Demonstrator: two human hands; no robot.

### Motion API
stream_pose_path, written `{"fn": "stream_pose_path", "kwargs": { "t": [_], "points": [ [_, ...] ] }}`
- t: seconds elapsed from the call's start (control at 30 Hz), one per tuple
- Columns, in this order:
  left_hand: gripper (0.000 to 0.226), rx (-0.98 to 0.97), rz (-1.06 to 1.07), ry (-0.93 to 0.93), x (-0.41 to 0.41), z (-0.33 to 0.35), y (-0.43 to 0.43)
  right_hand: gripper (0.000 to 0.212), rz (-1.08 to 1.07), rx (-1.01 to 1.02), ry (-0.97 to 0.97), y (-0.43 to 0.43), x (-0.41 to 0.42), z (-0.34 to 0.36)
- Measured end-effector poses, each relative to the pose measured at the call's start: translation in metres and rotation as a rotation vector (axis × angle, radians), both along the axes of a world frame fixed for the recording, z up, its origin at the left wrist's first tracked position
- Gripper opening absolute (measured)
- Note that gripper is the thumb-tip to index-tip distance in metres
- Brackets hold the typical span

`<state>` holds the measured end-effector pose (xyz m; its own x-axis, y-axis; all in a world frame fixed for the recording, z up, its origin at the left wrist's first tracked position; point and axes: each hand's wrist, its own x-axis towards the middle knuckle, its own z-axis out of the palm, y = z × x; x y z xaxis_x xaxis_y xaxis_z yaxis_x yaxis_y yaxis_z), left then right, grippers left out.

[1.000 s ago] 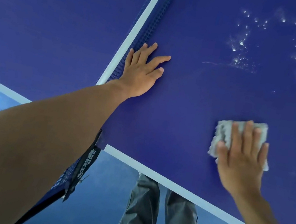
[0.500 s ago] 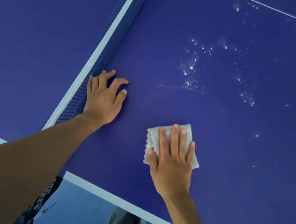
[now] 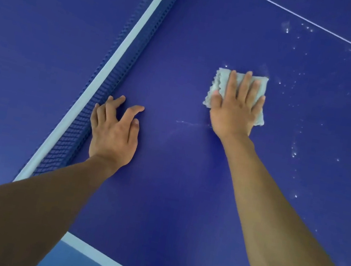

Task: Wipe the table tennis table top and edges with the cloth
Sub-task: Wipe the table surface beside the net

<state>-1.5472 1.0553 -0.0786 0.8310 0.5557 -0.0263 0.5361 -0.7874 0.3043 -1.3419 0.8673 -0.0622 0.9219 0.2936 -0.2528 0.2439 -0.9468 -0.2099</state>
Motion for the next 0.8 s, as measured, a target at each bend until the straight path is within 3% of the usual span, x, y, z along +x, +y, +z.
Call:
{"fn": "stream_pose_path", "kwargs": {
  "t": [0.13,0.23,0.3,0.4,0.57,0.67,0.8],
  "points": [
    [0.040,-0.013,0.006,0.011,0.000,0.005,-0.002,0.064,0.476,0.006,-0.055,-0.013,-0.073,-0.001],
    [0.041,-0.021,0.007,0.009,0.002,0.009,-0.003,0.062,0.668,0.010,-0.058,-0.061,-0.095,-0.002],
    [0.042,-0.033,0.008,0.014,0.004,0.012,-0.004,0.063,0.614,0.001,-0.051,-0.086,-0.070,-0.001],
    [0.042,-0.043,0.010,0.037,0.004,0.015,-0.004,0.065,0.301,-0.048,-0.036,-0.092,0.000,0.001],
    [0.044,-0.040,-0.001,0.047,0.002,0.014,-0.002,0.065,-0.083,-0.047,-0.020,-0.031,0.111,0.000],
    [0.045,-0.044,-0.002,0.060,0.004,0.014,-0.001,0.065,0.023,-0.052,0.000,0.020,0.113,-0.002],
    [0.045,-0.039,-0.003,0.060,0.006,0.016,-0.001,0.065,0.492,-0.022,-0.056,0.041,0.028,-0.004]
  ]
}}
